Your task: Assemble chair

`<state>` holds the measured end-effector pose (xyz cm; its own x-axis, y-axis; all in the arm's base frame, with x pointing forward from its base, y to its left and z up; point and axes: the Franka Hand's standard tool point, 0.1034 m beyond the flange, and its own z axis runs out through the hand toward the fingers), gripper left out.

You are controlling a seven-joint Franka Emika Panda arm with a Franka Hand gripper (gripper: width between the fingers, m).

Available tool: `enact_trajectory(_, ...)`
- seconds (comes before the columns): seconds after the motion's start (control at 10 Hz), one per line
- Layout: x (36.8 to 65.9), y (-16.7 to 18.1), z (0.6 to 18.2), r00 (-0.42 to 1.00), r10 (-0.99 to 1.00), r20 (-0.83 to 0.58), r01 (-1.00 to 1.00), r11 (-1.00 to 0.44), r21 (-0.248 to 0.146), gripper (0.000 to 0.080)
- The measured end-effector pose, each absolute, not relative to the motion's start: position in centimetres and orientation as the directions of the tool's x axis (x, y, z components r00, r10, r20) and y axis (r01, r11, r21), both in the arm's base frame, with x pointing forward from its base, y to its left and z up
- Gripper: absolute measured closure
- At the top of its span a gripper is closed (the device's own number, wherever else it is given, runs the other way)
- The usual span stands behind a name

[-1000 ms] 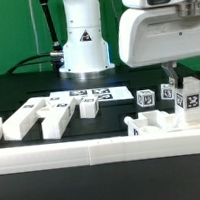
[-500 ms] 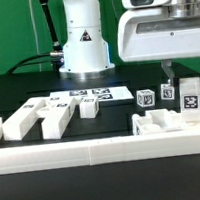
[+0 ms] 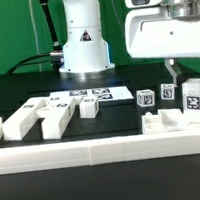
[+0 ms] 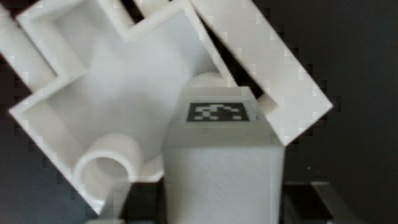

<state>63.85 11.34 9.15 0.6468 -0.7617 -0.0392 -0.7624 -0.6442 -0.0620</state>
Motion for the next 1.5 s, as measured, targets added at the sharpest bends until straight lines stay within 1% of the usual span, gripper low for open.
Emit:
enact_trajectory(0.2, 63.8, 11.8, 9.1, 0.547, -0.835, -0.053, -0.837, -0.544, -0.063, 0.0511)
enact_trajectory(0.3, 63.8, 12.0, 9.1, 0.440, -0.896, -0.060, -0.898, -0.437, -0.059, 0.0511)
enact_trajectory(0.6, 63.8, 12.4, 9.1, 0.171, -0.983, -0.069, -0.985, -0.168, -0.042, 0.0511)
enact_trajectory(0.7, 63.8, 12.4, 9.1, 0.133, -0.989, -0.072, -0.991, -0.131, -0.039, 0.0511)
enact_trajectory(0.8, 63.8, 12.4, 9.1, 0.131, -0.989, -0.073, -0.991, -0.128, -0.039, 0.0511)
enact_trajectory(0.9, 63.8, 12.5, 9.1, 0.148, -0.986, -0.072, -0.988, -0.146, -0.040, 0.0511)
enact_trajectory(1.1, 63.7, 12.5, 9.0, 0.275, -0.959, -0.067, -0.961, -0.272, -0.048, 0.0203)
enact_trajectory(1.2, 63.5, 12.7, 8.8, 0.360, -0.931, -0.062, -0.933, -0.357, -0.052, 0.0203)
enact_trajectory(1.3, 63.5, 12.8, 8.8, 0.463, -0.885, -0.055, -0.886, -0.460, -0.057, 0.0164)
enact_trajectory(1.5, 63.5, 12.8, 8.8, 0.632, -0.774, -0.042, -0.775, -0.629, -0.068, 0.0152)
